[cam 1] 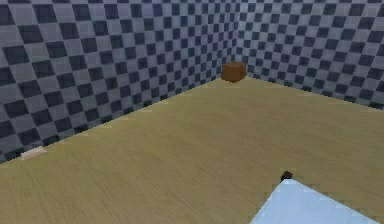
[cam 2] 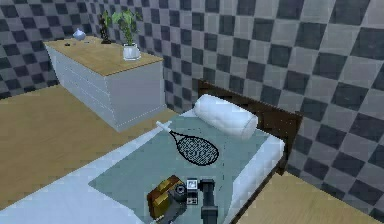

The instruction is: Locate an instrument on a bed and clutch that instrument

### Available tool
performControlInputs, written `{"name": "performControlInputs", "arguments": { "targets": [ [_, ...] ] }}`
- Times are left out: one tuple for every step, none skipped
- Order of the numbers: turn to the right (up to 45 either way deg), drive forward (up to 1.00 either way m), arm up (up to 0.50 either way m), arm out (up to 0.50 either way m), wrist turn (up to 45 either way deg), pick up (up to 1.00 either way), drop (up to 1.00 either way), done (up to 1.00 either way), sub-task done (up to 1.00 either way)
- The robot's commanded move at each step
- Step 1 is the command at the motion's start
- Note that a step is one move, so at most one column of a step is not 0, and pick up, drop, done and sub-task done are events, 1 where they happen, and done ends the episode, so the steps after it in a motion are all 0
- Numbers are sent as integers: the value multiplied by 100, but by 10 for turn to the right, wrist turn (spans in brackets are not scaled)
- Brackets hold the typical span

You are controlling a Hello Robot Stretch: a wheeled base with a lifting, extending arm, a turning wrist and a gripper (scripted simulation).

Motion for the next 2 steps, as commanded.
{"name": "performControlInputs", "arguments": {
  "targets": [
    [0,0,0,0,450,0,0,0,0],
    [0,0,0,0,450,0,0,0,0]
  ]
}}
